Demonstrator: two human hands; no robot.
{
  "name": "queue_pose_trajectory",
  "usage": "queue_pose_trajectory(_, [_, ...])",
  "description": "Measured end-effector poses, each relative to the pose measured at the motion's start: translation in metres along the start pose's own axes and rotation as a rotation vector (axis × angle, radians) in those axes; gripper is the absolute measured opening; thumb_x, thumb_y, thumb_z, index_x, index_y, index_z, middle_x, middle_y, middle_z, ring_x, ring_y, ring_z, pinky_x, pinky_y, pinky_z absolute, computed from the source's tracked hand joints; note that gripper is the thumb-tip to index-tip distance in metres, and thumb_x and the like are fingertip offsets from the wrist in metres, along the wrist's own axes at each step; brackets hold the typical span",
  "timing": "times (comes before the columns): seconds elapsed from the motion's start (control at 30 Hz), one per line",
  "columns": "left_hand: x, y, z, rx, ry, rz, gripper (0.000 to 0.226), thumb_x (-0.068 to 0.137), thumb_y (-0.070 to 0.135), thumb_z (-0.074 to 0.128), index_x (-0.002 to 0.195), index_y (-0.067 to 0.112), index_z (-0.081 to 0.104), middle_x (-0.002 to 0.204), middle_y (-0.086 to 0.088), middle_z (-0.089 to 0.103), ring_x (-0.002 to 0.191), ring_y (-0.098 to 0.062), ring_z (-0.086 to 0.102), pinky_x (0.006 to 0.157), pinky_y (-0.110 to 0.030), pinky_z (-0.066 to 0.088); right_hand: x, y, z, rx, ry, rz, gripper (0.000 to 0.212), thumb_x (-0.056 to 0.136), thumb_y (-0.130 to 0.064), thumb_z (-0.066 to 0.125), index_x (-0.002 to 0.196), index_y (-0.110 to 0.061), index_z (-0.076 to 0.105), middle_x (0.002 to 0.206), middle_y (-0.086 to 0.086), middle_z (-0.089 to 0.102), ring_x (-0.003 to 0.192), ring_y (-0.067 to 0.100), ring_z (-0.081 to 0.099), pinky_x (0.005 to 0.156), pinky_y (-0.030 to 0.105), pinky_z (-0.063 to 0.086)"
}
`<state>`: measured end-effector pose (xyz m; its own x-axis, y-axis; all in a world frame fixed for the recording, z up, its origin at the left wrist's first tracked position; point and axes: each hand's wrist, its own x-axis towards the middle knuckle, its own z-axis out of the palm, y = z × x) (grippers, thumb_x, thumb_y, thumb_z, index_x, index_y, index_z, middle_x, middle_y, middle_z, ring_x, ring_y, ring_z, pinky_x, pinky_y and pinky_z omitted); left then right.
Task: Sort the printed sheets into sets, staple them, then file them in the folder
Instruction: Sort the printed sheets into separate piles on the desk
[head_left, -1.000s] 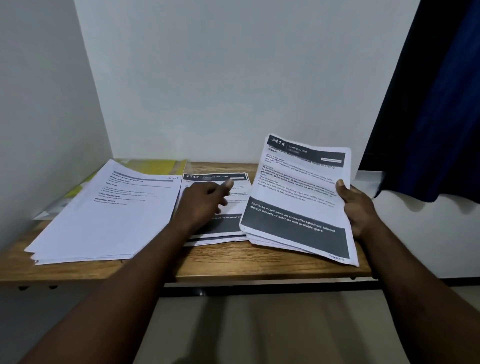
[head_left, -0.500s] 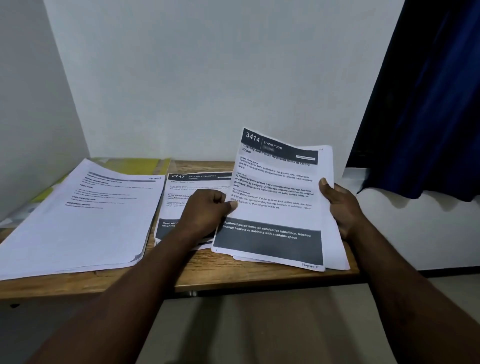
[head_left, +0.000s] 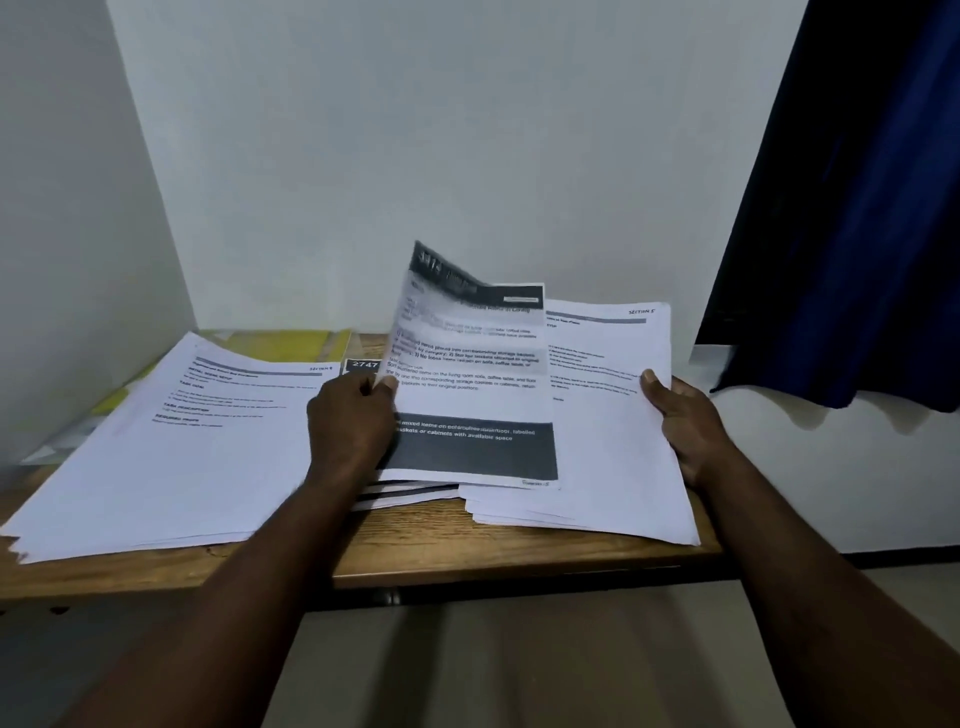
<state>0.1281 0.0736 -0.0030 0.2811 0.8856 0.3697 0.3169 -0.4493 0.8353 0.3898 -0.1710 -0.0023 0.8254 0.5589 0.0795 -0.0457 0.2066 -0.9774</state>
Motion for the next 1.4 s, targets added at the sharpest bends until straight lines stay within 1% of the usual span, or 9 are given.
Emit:
queue_pose_trajectory(0.27, [0.019,-0.026,-0.033,0.300,0.066,-0.012,0.018,0.097,0.030,0.060,0.092,0.016,0.070,0.096,-0.012,0.073,0.086,-0.036,0.059,0.073,-0.036,0.039,0.002,0.001,-0.002,0.003,0.028,0.005,0.029,0.105,-0.033,0.063,0.125,-0.014,0.071,0.121,0.009,0.078,0.110,0.034,0.074,0.096,0.052,0.059])
queue_pose_trajectory(0.37, [0.016,-0.030,-0.036,0.408,0.026,-0.003,0.016,0.095,0.026,0.056,0.097,0.017,0.070,0.100,-0.015,0.072,0.092,-0.039,0.063,0.073,-0.036,0.041,0.001,-0.002,-0.002,0.022,0.028,0.012,0.024,0.105,-0.033,0.063,0.119,-0.016,0.072,0.117,0.008,0.079,0.103,0.030,0.076,0.088,0.047,0.062])
queue_pose_trajectory(0.47, [0.011,-0.032,-0.032,0.479,-0.026,0.018,0.019,0.094,0.025,0.056,0.105,0.019,0.071,0.104,-0.014,0.073,0.097,-0.041,0.065,0.074,-0.035,0.045,-0.001,-0.004,-0.001,0.024,0.034,0.018,0.021,0.105,-0.033,0.063,0.115,-0.017,0.072,0.111,0.005,0.080,0.093,0.025,0.078,0.078,0.042,0.065])
queue_pose_trajectory(0.67, [0.007,-0.031,-0.028,0.548,-0.067,0.042,0.035,0.094,0.031,0.065,0.127,0.020,0.062,0.114,-0.015,0.072,0.104,-0.042,0.066,0.075,-0.037,0.045,-0.001,-0.004,-0.003,0.069,0.061,0.030,0.024,0.104,-0.033,0.065,0.120,-0.017,0.072,0.115,0.007,0.080,0.103,0.031,0.075,0.091,0.049,0.059])
queue_pose_trajectory(0.8, [0.005,-0.030,-0.028,0.604,-0.101,0.055,0.058,0.095,0.027,0.061,0.150,0.031,0.046,0.123,-0.014,0.070,0.113,-0.042,0.064,0.083,-0.041,0.049,0.003,-0.001,-0.011,0.121,0.051,0.058,0.052,0.092,-0.042,0.076,0.135,-0.013,0.067,0.127,0.011,0.075,0.121,0.038,0.069,0.105,0.060,0.052])
queue_pose_trajectory(0.93, [0.007,-0.035,-0.026,0.625,-0.105,0.063,0.030,0.097,0.028,0.057,0.122,0.033,0.072,0.120,-0.009,0.062,0.106,-0.040,0.065,0.085,-0.041,0.052,0.004,0.000,-0.014,0.152,0.040,0.071,0.109,0.046,-0.058,0.101,0.139,-0.014,0.065,0.131,0.012,0.074,0.121,0.038,0.069,0.104,0.059,0.053])
queue_pose_trajectory(1.07, [0.008,-0.038,-0.024,0.637,-0.121,0.073,0.019,0.098,0.033,0.061,0.109,0.035,0.077,0.116,-0.008,0.051,0.103,-0.039,0.062,0.082,-0.041,0.051,0.002,-0.002,-0.007,0.117,0.055,0.065,0.047,0.098,-0.040,0.069,0.136,-0.012,0.066,0.125,0.012,0.076,0.117,0.038,0.071,0.094,0.052,0.058])
queue_pose_trajectory(1.3, [0.006,-0.039,-0.025,0.639,-0.104,0.116,0.019,0.099,0.037,0.062,0.110,0.038,0.078,0.116,-0.006,0.054,0.109,-0.036,0.060,0.084,-0.043,0.053,-0.004,-0.006,-0.002,0.094,0.063,0.046,0.023,0.105,-0.032,0.063,0.118,-0.015,0.071,0.106,0.004,0.081,0.083,0.022,0.080,0.063,0.037,0.065])
queue_pose_trajectory(1.4, [0.006,-0.039,-0.025,0.640,-0.097,0.122,0.020,0.100,0.040,0.061,0.110,0.038,0.078,0.116,-0.006,0.055,0.108,-0.036,0.060,0.083,-0.042,0.052,-0.005,-0.007,-0.002,0.091,0.054,0.040,0.021,0.105,-0.031,0.063,0.117,-0.016,0.071,0.100,0.002,0.082,0.080,0.020,0.080,0.060,0.034,0.064])
